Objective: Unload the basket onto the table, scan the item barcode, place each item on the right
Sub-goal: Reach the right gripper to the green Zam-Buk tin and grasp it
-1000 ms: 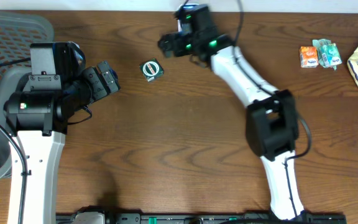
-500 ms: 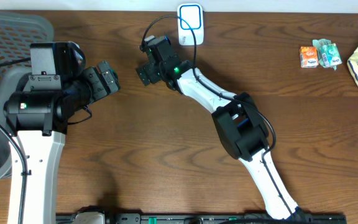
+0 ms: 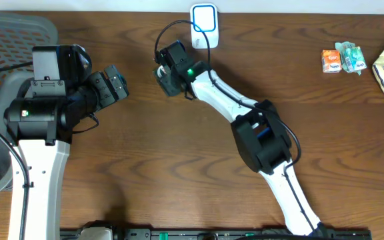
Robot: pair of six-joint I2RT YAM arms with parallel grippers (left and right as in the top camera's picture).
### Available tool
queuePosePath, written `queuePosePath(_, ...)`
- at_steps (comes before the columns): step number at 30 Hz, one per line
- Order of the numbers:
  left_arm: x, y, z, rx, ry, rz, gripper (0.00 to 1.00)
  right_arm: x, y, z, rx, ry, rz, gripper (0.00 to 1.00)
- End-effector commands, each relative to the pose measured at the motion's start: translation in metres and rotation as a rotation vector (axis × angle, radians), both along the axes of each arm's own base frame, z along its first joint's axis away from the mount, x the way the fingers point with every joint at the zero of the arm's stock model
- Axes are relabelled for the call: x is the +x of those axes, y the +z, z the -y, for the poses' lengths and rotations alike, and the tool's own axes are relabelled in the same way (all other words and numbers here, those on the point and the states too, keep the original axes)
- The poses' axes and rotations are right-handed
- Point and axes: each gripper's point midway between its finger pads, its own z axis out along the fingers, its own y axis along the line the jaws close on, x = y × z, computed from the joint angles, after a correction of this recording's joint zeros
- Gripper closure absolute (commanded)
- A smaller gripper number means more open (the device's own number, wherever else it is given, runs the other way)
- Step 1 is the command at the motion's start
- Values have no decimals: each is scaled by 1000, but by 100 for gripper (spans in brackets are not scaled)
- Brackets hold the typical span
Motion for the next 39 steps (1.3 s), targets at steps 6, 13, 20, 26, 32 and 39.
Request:
queuePosePath(6,0,1,-3,9,3,4,2,-13,78,33,-84,3,45,70)
queuePosePath(13,0,1,-3,9,3,4,2,7,95,18,-13,-2,143,23)
queuePosePath(20,0,1,-3,9,3,4,2,36,88,11,114,-207,197,3)
queuePosePath(26,0,1,-3,9,3,4,2,44,18,12,191,-450,102,1)
queuePosePath(32,0,1,-3,9,3,4,2,42,-11,16,207,-555,56,6)
queuePosePath(39,0,1,-3,9,3,4,2,53,-3,16,261,-610,97,17)
